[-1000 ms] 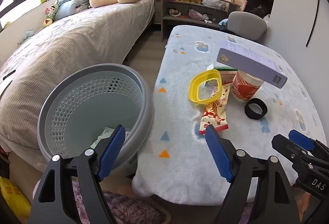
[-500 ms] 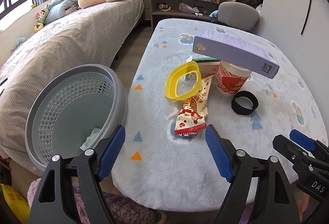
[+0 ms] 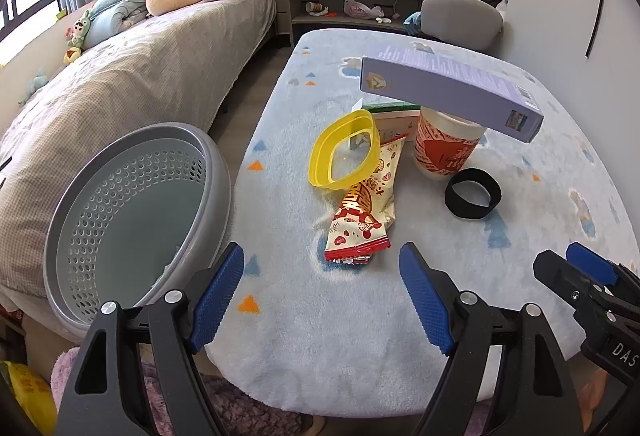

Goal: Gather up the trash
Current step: 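Lower the right tool onto the black elastic band and close it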

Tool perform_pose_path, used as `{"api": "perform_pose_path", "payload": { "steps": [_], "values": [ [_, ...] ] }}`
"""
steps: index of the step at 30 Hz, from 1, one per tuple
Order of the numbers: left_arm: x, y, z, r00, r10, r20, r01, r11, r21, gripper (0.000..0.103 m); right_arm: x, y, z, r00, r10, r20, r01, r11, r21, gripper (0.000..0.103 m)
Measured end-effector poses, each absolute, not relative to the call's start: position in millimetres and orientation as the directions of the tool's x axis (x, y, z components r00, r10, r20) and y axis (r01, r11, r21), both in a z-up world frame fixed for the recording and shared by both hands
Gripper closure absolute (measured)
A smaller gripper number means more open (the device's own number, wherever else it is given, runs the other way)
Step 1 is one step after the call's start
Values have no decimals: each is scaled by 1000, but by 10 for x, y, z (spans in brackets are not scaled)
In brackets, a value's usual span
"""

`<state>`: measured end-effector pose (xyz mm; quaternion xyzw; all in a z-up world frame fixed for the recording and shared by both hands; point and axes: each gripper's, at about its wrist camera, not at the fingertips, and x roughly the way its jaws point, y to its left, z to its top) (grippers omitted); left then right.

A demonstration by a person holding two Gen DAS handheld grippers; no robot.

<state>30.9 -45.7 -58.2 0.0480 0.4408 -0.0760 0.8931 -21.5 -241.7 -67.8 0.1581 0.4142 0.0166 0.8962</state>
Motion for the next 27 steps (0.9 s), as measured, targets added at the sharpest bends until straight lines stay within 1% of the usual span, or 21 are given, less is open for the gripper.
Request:
{"api": "perform_pose_path", "payload": {
  "steps": [13,27],
  "values": [
    [372,-452,-631,604,-93,-792,179,984,21,26,-146,-2415,-706,653,164,-739,99,949,298,25],
    [541,-422,-706,597,-88,-797,175,984,23,26,143,-2410,-733,650,152,-745,100,954,282,25]
  ]
}}
